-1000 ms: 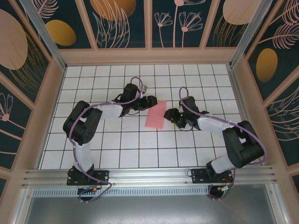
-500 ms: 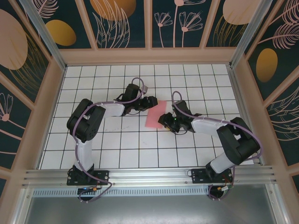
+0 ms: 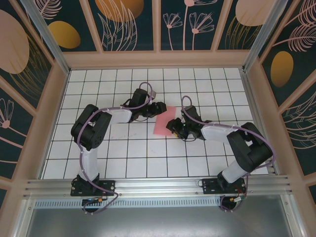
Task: Fold a paper plane with a square sheet of paper (pick it up from the middle)
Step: Third fold the triangle at the center of the table.
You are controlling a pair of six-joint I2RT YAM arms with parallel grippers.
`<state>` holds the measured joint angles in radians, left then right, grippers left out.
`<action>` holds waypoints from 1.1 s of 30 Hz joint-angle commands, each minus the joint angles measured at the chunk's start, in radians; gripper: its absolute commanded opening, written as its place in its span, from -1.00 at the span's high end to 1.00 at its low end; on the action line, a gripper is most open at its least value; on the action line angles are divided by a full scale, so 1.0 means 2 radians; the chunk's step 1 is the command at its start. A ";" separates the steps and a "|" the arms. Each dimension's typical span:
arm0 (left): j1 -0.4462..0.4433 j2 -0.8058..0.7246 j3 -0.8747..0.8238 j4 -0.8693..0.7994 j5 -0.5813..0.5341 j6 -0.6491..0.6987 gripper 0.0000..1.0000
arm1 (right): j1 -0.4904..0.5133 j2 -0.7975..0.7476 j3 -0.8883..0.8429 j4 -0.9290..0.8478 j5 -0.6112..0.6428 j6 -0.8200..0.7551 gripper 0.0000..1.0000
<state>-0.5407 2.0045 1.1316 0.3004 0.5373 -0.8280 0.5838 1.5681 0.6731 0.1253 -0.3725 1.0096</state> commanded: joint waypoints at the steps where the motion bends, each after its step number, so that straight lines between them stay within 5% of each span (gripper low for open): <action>1: 0.000 0.009 0.014 -0.009 -0.007 0.008 -0.12 | 0.006 0.009 -0.012 0.033 -0.019 0.018 0.10; 7: 0.001 0.006 0.017 -0.014 -0.013 0.013 -0.12 | 0.007 0.006 -0.020 0.039 -0.017 0.022 0.26; 16: 0.001 0.008 0.021 -0.012 0.000 0.019 -0.08 | 0.005 0.003 -0.017 0.034 -0.015 0.003 0.98; 27: 0.001 0.010 0.029 -0.049 -0.003 0.056 -0.06 | -0.016 0.025 0.054 -0.087 -0.130 -0.218 1.00; 33: 0.001 0.017 0.017 -0.059 -0.017 0.057 -0.02 | -0.052 0.029 0.050 -0.113 -0.149 -0.252 1.00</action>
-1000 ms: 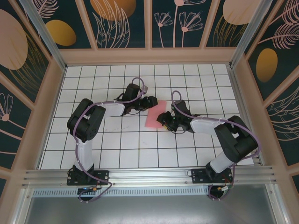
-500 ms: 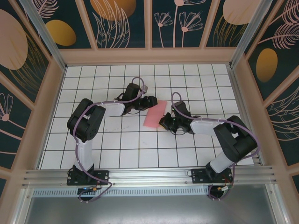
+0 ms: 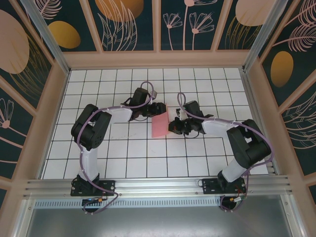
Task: Fold a paper plane with a square sheet of paper (pick it up from the middle)
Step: Third fold the triangle at the center of the table.
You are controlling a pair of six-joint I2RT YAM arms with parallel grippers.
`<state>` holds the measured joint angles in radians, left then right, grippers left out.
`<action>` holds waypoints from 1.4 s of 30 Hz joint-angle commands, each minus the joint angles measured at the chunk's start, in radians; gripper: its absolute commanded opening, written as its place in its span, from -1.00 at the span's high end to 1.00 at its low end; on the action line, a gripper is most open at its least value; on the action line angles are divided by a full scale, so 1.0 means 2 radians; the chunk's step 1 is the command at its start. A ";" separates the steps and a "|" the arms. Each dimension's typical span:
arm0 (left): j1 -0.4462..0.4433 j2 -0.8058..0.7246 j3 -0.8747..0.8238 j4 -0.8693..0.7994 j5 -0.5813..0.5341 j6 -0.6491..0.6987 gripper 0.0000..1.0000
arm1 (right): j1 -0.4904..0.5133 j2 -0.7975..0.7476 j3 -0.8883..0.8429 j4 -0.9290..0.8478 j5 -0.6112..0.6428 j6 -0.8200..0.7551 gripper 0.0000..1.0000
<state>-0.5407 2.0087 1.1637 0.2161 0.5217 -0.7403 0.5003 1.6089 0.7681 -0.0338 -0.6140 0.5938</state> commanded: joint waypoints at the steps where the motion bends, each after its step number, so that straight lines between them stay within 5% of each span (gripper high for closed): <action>1: 0.001 0.018 0.001 -0.019 -0.011 0.012 -0.01 | -0.013 0.008 0.000 -0.033 -0.028 -0.043 1.00; 9: 0.001 0.035 0.002 -0.035 -0.032 0.006 0.08 | -0.017 0.002 -0.022 0.009 -0.019 0.008 0.98; 18: 0.001 0.048 -0.006 -0.044 -0.058 -0.009 0.15 | -0.013 -0.002 -0.066 0.065 -0.007 0.087 0.54; 32: 0.002 0.050 -0.009 -0.050 -0.068 -0.010 0.15 | 0.003 -0.014 -0.109 0.148 -0.012 0.156 0.33; 37: 0.001 0.048 -0.010 -0.051 -0.068 -0.010 0.15 | 0.003 -0.027 -0.127 0.207 -0.010 0.180 0.39; 42: 0.001 0.046 -0.010 -0.051 -0.068 -0.010 0.15 | 0.003 -0.056 -0.137 0.217 0.007 0.192 0.71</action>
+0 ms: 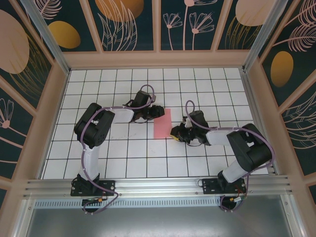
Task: Fold a paper plane with a square sheet of paper (pick it up from the middle)
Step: Third fold the triangle at the center of the table.
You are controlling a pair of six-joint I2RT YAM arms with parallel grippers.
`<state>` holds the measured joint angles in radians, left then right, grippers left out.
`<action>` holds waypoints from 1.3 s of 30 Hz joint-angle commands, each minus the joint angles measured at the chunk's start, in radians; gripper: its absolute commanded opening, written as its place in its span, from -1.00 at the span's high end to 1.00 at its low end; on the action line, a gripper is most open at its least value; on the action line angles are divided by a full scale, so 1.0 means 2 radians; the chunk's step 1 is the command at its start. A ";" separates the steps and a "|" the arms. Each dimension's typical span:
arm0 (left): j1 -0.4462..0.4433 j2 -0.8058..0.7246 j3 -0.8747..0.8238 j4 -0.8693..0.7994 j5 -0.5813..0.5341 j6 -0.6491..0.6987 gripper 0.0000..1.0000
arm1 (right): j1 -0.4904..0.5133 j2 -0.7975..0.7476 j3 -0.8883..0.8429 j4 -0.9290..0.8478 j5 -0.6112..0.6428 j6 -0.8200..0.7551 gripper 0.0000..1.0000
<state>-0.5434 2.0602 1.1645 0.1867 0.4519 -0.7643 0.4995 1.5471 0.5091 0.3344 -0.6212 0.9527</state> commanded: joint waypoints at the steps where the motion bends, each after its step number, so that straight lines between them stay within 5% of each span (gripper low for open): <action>1: 0.002 0.021 -0.010 -0.037 -0.032 0.002 0.15 | 0.004 -0.031 -0.009 0.034 0.012 0.014 0.76; 7: 0.003 0.009 -0.009 -0.028 -0.020 0.001 0.15 | 0.004 -0.025 0.005 0.031 0.007 0.011 0.97; 18: 0.003 -0.058 -0.009 -0.038 -0.029 0.037 0.00 | 0.005 0.056 0.088 -0.033 0.018 0.001 0.99; 24: 0.011 -0.044 -0.020 -0.049 -0.060 0.039 0.09 | 0.008 0.076 0.116 -0.071 0.025 -0.016 1.00; 39: 0.017 -0.037 -0.021 -0.038 -0.038 0.047 0.29 | 0.011 0.010 0.099 -0.199 0.012 -0.081 1.00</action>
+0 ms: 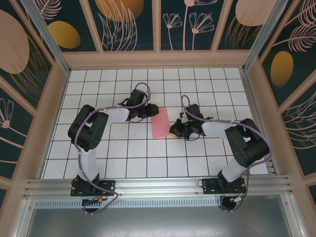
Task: Fold a paper plane with a square sheet of paper (pick it up from the middle)
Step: Third fold the triangle at the center of the table.
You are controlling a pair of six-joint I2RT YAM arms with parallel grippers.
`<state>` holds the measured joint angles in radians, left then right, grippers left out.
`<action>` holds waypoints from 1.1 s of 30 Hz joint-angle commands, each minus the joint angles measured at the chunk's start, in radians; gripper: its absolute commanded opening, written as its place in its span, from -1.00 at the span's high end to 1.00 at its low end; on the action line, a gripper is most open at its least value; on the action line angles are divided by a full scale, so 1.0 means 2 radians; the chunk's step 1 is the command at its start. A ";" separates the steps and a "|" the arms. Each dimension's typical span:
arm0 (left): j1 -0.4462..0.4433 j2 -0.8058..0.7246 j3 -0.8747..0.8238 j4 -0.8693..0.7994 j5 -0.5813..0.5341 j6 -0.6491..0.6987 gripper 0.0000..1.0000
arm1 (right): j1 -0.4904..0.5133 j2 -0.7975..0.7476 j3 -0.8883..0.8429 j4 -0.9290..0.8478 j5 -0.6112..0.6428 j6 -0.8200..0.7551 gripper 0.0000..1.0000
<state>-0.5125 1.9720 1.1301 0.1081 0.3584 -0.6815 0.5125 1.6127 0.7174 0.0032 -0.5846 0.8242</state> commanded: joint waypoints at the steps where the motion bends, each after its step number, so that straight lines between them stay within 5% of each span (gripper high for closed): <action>1: 0.002 0.009 -0.008 0.003 0.011 0.002 0.32 | 0.004 -0.024 -0.005 -0.032 -0.007 -0.015 1.00; 33: 0.002 0.025 -0.033 -0.003 0.007 0.005 0.38 | 0.050 0.114 0.117 0.077 0.020 -0.001 1.00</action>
<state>-0.5087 1.9850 1.0790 0.1310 0.3805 -0.6811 0.6003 1.8252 0.9123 0.1131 -0.5659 0.8207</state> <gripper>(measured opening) 0.310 0.062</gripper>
